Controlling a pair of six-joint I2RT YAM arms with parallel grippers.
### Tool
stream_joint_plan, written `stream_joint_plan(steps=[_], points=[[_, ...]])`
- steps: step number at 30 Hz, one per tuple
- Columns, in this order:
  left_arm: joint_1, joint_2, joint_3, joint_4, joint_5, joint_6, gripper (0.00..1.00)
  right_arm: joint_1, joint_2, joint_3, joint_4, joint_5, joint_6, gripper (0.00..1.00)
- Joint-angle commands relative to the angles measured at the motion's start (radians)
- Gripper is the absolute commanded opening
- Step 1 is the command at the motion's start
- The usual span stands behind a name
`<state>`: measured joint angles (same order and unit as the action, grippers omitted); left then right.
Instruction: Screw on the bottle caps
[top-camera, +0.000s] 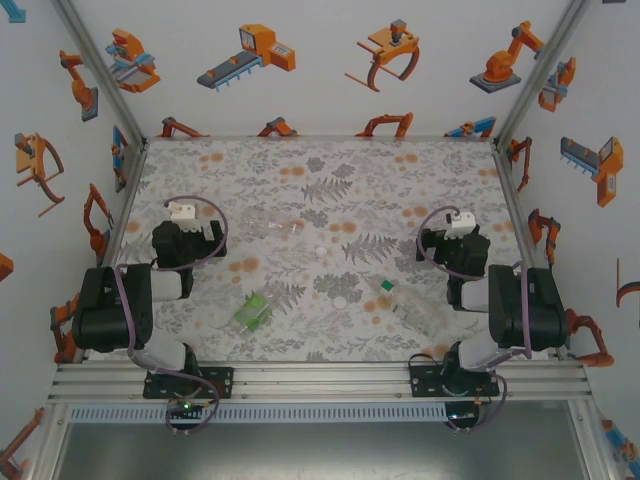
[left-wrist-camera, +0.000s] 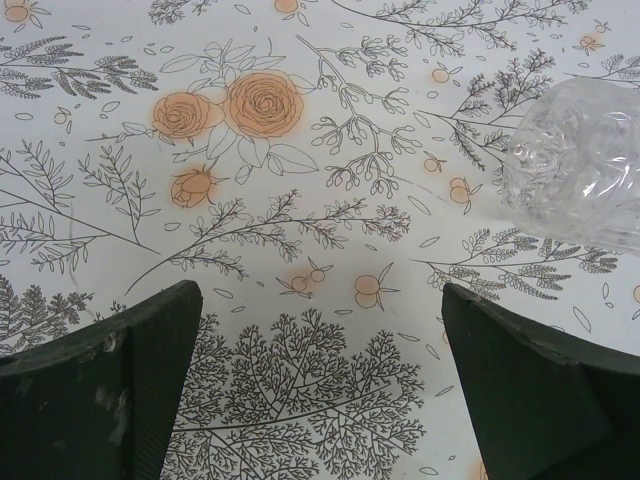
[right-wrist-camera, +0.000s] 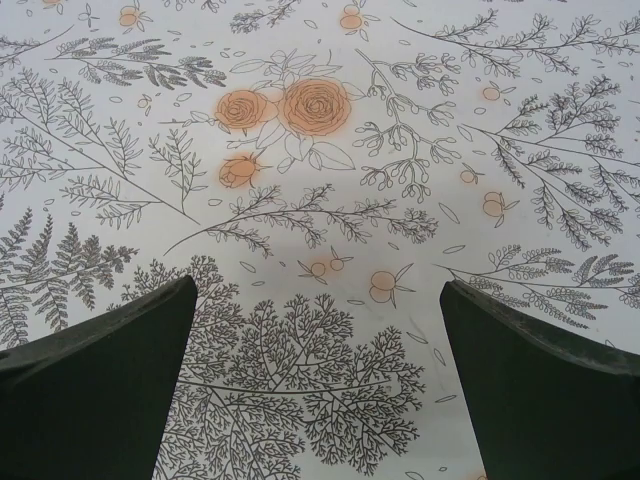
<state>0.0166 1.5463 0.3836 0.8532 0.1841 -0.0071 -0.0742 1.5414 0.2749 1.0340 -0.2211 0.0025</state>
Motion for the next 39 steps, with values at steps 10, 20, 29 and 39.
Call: stream_joint_plan(steps=[10,20,29,39], points=[[-0.001,-0.009,-0.006,0.034,0.01,0.016,0.97,0.003,-0.004,-0.007,0.048,-0.02,-0.009,0.99],[0.001,-0.008,0.0,0.024,-0.008,0.008,0.97,0.002,0.002,0.086,-0.111,0.05,0.024,0.99],[0.002,-0.008,0.0,0.024,-0.007,0.007,0.97,0.001,0.002,0.093,-0.126,0.077,0.035,0.99],[-0.001,-0.012,-0.002,0.031,-0.025,0.004,0.97,0.0,0.0,0.104,-0.149,0.124,0.053,0.99]])
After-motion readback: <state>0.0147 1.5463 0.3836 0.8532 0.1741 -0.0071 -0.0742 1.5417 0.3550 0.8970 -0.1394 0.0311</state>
